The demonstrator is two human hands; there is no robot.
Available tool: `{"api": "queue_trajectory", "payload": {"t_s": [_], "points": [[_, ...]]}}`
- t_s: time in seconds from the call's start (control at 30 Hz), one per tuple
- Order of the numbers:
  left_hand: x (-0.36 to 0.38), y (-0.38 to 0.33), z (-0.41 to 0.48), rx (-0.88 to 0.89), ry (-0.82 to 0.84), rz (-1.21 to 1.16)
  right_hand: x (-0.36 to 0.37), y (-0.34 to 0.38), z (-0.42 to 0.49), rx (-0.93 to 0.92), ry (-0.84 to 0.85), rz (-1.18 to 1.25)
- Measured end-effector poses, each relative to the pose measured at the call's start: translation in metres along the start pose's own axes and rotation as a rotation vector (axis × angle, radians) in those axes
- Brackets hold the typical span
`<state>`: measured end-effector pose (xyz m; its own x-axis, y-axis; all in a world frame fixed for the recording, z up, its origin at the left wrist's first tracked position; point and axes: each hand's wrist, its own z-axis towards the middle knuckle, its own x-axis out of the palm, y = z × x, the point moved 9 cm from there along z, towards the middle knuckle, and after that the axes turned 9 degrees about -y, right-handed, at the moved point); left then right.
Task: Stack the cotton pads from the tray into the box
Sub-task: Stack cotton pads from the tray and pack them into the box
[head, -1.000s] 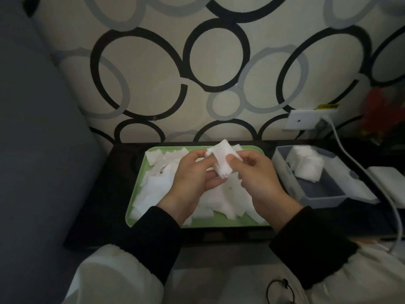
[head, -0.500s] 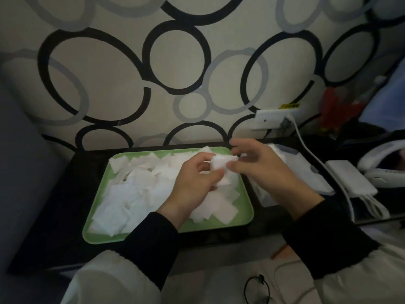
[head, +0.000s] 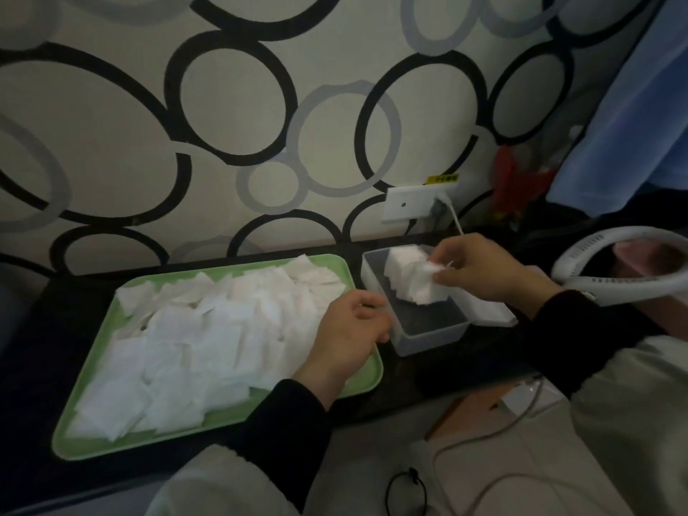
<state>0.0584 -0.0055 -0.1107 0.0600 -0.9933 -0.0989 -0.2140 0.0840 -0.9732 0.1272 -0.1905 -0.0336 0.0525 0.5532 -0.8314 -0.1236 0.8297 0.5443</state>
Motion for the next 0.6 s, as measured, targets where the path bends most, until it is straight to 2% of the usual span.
{"api": "queue_trajectory", "payload": {"t_s": [0.2,0.6], "points": [[0.014,0.006,0.004,-0.002,0.031,0.048,0.022,-0.015,0.019,-0.075,0.035,-0.355],[0.012,0.006,0.005,-0.025,0.041,0.108,0.019,-0.027,0.017,0.028,-0.105,-0.253]]}}
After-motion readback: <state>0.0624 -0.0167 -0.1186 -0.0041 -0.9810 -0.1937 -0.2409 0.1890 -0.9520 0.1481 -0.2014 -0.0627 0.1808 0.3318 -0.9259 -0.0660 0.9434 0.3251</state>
